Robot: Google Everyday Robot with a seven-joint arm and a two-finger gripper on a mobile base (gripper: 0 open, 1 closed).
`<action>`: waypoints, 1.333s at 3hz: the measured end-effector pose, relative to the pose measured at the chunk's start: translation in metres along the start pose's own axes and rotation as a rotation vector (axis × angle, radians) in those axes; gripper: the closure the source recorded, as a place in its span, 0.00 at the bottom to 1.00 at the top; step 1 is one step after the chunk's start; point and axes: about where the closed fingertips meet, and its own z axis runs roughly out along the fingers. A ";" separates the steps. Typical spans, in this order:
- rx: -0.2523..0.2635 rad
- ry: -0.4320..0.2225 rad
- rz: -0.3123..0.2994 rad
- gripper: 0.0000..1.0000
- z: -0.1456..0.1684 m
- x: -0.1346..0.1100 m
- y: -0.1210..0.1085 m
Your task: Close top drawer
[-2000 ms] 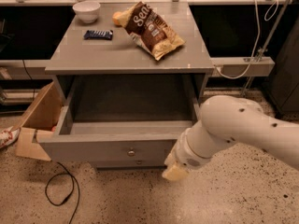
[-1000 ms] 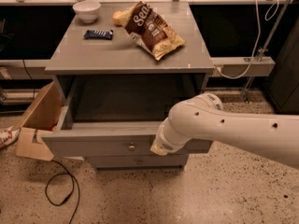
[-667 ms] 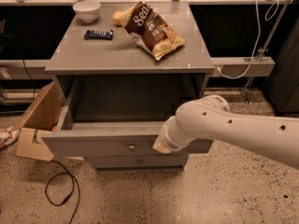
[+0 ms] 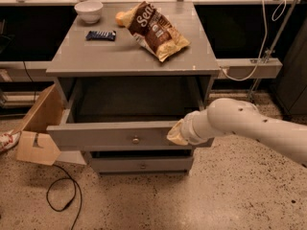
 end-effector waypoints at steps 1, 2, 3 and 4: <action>0.011 -0.122 -0.034 1.00 0.000 0.001 -0.025; 0.025 -0.223 -0.108 1.00 0.001 -0.002 -0.046; 0.056 -0.259 -0.152 1.00 0.004 -0.003 -0.064; 0.098 -0.255 -0.161 1.00 0.005 0.000 -0.083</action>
Offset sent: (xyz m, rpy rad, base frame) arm 0.0666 -0.0221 0.0207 0.2280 -0.2579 0.2202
